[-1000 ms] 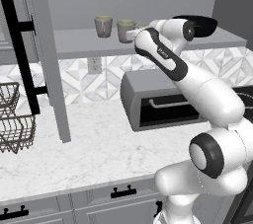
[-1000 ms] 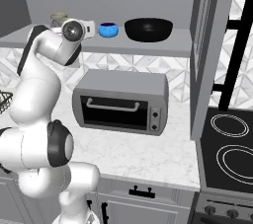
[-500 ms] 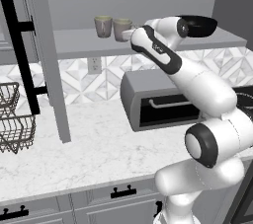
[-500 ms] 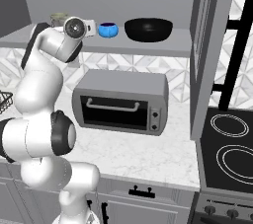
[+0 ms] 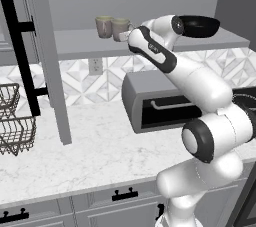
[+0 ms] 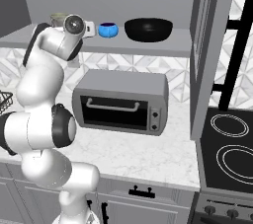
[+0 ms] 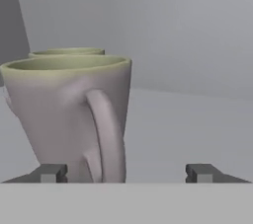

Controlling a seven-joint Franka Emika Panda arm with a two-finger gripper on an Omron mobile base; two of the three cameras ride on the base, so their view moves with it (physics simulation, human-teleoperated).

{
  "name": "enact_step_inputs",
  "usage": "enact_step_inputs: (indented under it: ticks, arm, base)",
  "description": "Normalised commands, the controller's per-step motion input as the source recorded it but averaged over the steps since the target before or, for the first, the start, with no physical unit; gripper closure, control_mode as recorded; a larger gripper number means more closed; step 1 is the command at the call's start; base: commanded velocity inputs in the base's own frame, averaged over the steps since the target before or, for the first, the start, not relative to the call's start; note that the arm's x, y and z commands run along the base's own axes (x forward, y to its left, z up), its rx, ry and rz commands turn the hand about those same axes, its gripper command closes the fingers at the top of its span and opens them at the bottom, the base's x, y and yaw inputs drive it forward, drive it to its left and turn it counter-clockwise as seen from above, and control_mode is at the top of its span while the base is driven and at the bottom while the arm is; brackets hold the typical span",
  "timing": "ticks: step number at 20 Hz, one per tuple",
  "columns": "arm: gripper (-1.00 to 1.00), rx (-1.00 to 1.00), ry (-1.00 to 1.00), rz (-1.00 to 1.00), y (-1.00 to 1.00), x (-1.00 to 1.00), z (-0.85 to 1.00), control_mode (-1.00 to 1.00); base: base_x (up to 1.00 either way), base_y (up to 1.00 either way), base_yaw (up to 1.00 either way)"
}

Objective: Gather all objects into one cabinet and sort the glasses and bowls to opposite sides.

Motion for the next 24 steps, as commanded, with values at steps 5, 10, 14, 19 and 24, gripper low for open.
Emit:
enact_step_inputs:
  ticks: [5, 10, 14, 19, 24]
  arm:
    - [-1.0, 0.0, 0.05, 0.0, 0.0, -0.16, 0.45, -1.0]
    - [-1.0, 0.0, 0.02, 0.03, 0.09, -0.41, 0.14, -1.0]
    - [-1.0, -0.01, 0.03, 0.04, 0.05, -0.71, 0.06, -1.0]
    - [-1.0, -0.01, 0.09, 0.0, 0.0, -0.92, 0.16, -1.0]
    - [-1.0, 0.0, 0.29, -0.04, -0.18, -1.0, 0.42, -1.0]
  base:
    - [0.0, 0.0, 0.0]
    - [0.0, 0.0, 0.0]
    - [0.0, 0.0, 0.0]
    - [0.0, 0.0, 0.0]
    - [0.0, 0.0, 0.0]
